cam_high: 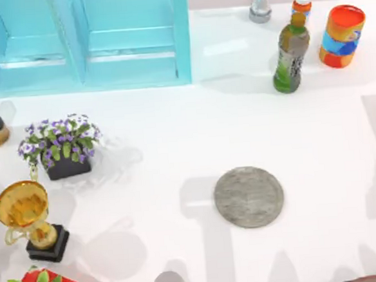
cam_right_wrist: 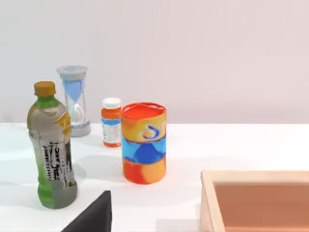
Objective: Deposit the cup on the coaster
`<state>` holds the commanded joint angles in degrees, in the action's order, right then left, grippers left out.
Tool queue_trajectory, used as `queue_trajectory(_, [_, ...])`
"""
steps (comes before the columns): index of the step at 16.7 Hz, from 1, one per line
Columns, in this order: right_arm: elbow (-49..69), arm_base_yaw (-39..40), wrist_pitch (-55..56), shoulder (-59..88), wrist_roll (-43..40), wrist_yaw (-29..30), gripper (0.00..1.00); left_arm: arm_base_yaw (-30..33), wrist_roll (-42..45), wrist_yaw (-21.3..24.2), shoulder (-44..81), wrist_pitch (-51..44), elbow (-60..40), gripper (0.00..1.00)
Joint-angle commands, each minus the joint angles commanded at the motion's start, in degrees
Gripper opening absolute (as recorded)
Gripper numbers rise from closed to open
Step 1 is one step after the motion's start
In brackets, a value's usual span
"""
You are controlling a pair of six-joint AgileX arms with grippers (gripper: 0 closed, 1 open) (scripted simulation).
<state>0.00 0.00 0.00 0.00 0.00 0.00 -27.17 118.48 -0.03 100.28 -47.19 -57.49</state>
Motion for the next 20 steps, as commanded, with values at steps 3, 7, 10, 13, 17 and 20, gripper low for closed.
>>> queue_trajectory(3, [0.0, 0.0, 0.0, 0.0, 0.0, 0.0, 1.00, 0.0, 0.0, 0.0, 0.0, 0.0, 0.0, 0.32])
queue_trajectory(7, [0.0, 0.0, 0.0, 0.0, 0.0, 0.0, 1.00, 0.0, 0.0, 0.0, 0.0, 0.0, 0.0, 0.02])
queue_trajectory(10, [0.0, 0.0, 0.0, 0.0, 0.0, 0.0, 1.00, 0.0, 0.0, 0.0, 0.0, 0.0, 0.0, 0.00])
queue_trajectory(13, [0.0, 0.0, 0.0, 0.0, 0.0, 0.0, 1.00, 0.0, 0.0, 0.0, 0.0, 0.0, 0.0, 0.00])
queue_trajectory(17, [0.0, 0.0, 0.0, 0.0, 0.0, 0.0, 1.00, 0.1, 0.1, 0.0, -0.1, 0.0, 0.0, 0.00])
queue_trajectory(20, [0.0, 0.0, 0.0, 0.0, 0.0, 0.0, 1.00, 1.3, -2.3, 0.8, -0.3, -1.6, -1.5, 0.00])
